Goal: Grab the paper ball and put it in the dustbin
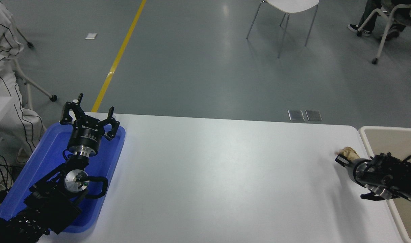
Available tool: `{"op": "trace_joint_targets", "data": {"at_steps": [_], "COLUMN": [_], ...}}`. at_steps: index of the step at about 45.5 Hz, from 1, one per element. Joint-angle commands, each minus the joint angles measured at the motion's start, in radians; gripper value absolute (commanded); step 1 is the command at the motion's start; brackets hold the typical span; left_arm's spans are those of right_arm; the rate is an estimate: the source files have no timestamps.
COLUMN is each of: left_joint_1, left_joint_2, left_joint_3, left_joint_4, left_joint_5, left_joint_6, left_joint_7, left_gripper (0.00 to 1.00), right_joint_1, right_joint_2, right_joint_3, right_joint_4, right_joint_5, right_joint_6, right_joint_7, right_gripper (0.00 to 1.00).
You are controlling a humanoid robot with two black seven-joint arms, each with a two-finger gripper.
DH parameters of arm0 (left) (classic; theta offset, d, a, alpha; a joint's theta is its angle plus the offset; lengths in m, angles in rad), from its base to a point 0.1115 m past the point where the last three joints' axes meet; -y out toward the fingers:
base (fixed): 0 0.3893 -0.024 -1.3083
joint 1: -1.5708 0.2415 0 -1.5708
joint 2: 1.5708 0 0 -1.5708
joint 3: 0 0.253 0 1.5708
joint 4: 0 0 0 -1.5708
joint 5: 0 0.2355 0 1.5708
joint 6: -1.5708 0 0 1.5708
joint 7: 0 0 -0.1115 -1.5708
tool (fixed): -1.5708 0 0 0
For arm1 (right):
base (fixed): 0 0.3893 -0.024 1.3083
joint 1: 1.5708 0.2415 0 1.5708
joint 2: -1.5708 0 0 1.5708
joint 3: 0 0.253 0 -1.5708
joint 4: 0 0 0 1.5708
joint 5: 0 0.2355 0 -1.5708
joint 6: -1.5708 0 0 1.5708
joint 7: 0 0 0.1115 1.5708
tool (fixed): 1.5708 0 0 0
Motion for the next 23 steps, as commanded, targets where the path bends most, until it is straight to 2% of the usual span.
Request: {"op": "trace_joint_targets", "data": {"at_steps": [1,10,23], "left_joint_1": [0.0,0.0,0.0], "left_joint_2": [0.0,0.0,0.0], "left_joint_3": [-0.001,0.0,0.0], "left_joint_4": [0.0,0.0,0.0], "left_joint_5": [0.0,0.0,0.0], "left_joint_6": [0.0,0.0,0.0], "left_joint_7": [0.0,0.0,0.0], "left_gripper": [1.0,1.0,1.0], "right_joint_1": [0.213,0.497,0.782], "right_joint_2": [-0.119,-0.135,-0.152], "right_joint_3": [-0.168,-0.416,-0.57], "right_joint_4": [0.238,0.476,0.667], "right_joint_5": [-0.006,-0.009,-0.059], "right_joint_6": [0.005,0.011,0.049], "right_joint_7": [0.0,0.0,0.0], "right_gripper": [0.0,0.0,0.0]}}
